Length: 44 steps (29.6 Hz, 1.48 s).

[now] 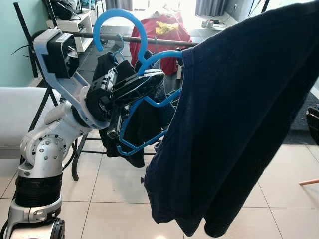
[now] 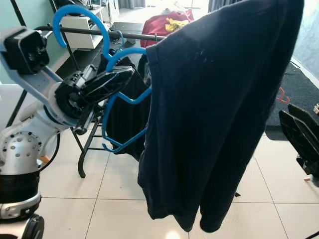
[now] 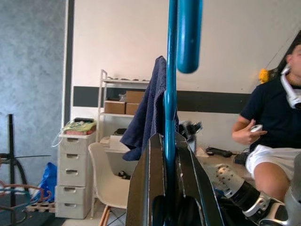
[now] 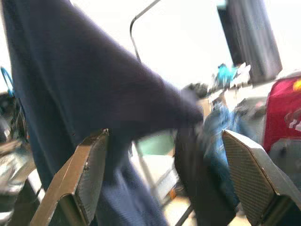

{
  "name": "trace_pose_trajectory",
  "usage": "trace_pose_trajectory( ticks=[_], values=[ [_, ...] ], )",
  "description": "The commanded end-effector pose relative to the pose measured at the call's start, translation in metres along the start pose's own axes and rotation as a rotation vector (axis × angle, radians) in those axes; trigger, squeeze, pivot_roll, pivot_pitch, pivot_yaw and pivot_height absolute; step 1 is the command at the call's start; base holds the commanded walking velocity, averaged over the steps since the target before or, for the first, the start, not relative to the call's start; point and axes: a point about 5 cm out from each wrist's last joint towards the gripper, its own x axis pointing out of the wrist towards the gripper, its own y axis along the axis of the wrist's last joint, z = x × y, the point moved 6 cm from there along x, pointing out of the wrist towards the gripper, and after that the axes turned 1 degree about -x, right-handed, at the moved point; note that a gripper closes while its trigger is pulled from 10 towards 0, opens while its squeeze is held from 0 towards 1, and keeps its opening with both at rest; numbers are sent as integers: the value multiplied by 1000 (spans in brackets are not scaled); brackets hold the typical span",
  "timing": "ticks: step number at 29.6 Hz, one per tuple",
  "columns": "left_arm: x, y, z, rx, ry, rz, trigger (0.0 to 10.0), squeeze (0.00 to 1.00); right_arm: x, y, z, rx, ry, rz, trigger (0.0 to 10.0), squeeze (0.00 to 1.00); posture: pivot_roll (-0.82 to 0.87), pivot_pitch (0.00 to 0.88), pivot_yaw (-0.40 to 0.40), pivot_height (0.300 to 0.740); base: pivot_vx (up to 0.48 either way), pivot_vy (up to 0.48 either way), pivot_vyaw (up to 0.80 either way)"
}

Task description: Hang hanger

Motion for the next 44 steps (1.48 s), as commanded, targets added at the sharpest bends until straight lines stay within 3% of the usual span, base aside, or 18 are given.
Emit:
trace_pose_trajectory(
  ticks=[1,5,13,22,30,39,40,44],
  values=[
    [-1,9,6,22,-28,10,10000,0,1,-7,-2,11,12,-29,10000,0,-104,92,-26,740,0,0,0],
    [1,7,7,4,-39,16,10000,0,6,-24,-14,82,97,-92,10000,0,-101,89,-29,740,0,0,0],
    [5,4,7,-8,-44,18,10000,0,11,-30,-25,137,171,-111,10000,0,-101,89,-29,740,0,0,0],
    [11,2,9,-21,-60,26,10000,0,13,-37,-54,200,327,-161,10000,0,-103,84,-27,740,0,0,0],
    [11,2,9,-22,-61,27,10000,0,12,-41,-59,197,352,-207,10000,0,-105,86,-26,740,0,0,0],
    [14,4,13,-34,-81,39,10000,0,18,-55,-43,132,257,-262,10000,0,-103,90,-23,740,0,0,0],
    [15,2,17,-52,-98,40,10000,0,21,-63,-44,139,261,-281,0,0,-103,90,-24,740,0,0,0],
    [15,-2,18,-62,-103,36,10000,0,25,-67,-47,157,281,-277,0,0,-104,89,-24,740,0,0,0]
  ],
)
